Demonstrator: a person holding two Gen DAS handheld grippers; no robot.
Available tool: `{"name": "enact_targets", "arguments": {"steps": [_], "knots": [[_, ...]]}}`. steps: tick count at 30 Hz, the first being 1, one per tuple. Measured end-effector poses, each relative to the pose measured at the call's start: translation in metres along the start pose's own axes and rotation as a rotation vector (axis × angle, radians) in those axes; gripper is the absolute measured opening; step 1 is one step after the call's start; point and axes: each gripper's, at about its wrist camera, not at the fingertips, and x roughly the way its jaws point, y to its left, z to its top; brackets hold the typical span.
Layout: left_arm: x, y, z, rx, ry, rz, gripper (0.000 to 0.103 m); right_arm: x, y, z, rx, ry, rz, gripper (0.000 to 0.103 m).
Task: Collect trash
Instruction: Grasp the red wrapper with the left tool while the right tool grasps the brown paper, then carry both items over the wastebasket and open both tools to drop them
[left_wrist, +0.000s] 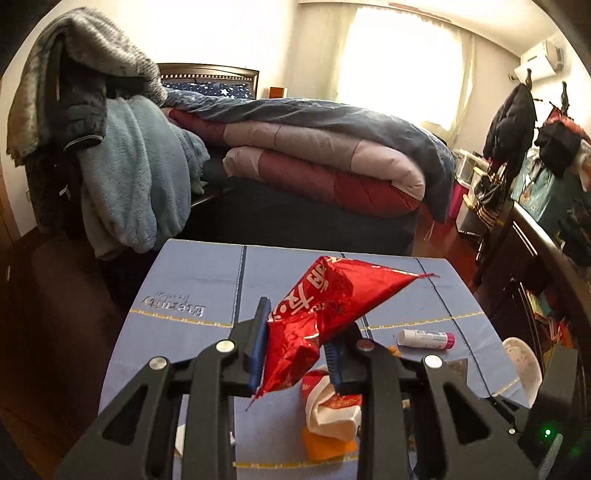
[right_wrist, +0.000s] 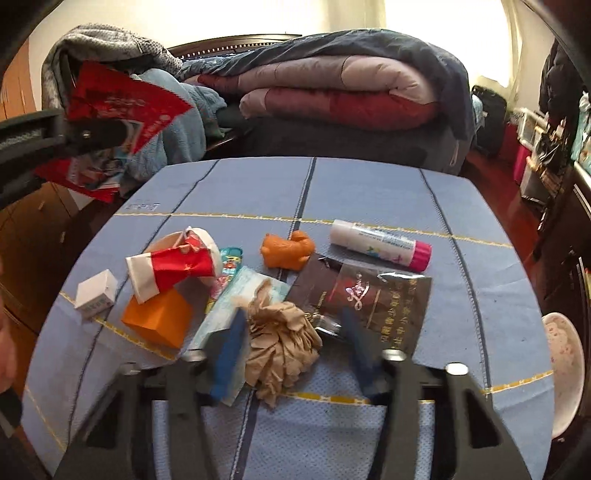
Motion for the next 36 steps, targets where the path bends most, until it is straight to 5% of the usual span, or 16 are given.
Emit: {"name": "enact_targets", "arguments": {"steps": [4,18,36], "knots": [[-0.007,0.008,-0.001,-0.022,-0.006,0.010,0.028,-0.009,-0.005,-0.001,0.004,-0.012,0.010,0.019],[-0.048,-0.018,-0.001,0.002,-0.048,-0.011,0.028,-0.067,-0.030,-0.019,0.066,-0.079,0.044,0.019],[-0.074,-0.139,-0.022,0.134,-0.059,-0.203,0.028,-0.138,-0.113,-0.062,0.208,-0.154,-0.042,0.019]]}}
